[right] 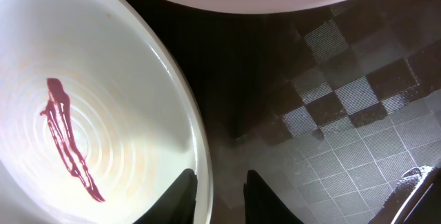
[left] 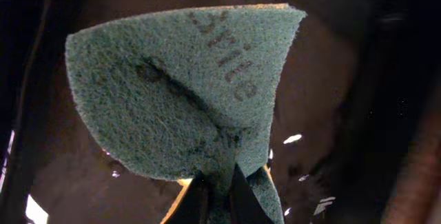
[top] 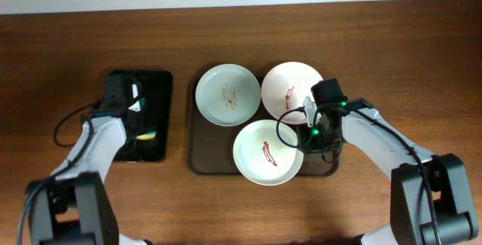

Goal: Clean dirty plates on tray and stack at the side
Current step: 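Lift the sponge with the left gripper out of the black tray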

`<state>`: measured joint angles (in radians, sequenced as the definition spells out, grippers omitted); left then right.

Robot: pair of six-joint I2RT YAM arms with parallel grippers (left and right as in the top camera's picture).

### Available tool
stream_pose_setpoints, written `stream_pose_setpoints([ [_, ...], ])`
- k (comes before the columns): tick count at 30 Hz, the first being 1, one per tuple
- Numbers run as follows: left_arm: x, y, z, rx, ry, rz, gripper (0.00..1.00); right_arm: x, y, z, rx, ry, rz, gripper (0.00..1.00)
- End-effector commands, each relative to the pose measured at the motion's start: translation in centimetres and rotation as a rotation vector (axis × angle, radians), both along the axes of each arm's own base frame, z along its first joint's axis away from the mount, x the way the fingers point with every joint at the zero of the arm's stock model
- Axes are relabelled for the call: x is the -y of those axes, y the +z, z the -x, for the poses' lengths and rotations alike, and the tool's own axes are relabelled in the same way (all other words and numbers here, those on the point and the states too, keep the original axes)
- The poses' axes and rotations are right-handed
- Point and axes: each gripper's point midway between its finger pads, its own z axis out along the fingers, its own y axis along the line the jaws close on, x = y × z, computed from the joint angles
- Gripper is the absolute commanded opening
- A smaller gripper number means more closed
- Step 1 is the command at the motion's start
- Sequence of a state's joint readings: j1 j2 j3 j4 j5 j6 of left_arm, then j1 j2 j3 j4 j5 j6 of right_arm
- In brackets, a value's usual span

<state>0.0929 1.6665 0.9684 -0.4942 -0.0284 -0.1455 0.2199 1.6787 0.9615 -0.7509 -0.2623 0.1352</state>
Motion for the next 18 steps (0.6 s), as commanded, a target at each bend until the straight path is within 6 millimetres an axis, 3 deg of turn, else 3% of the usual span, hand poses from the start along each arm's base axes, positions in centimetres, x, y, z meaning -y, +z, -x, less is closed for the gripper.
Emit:
stream_pose_setpoints([
  [1, 1.7, 3.8, -0.3, 0.106, -0.152, 0.035, 0.00, -0.2, -0.1, -0.1, -0.002, 0.006, 0.009, 0.25],
  [6, 1.7, 5.4, 0.0, 0.138, -0.156, 0.027, 0.00, -0.2, -0.1, -0.1, -0.004, 0.006, 0.009, 0.25],
  [18, 2.0, 5.4, 0.2, 0.133, -0.161, 0.042, 0.00, -0.2, -0.2, 0.1, -0.010, 0.006, 0.010, 0.26],
])
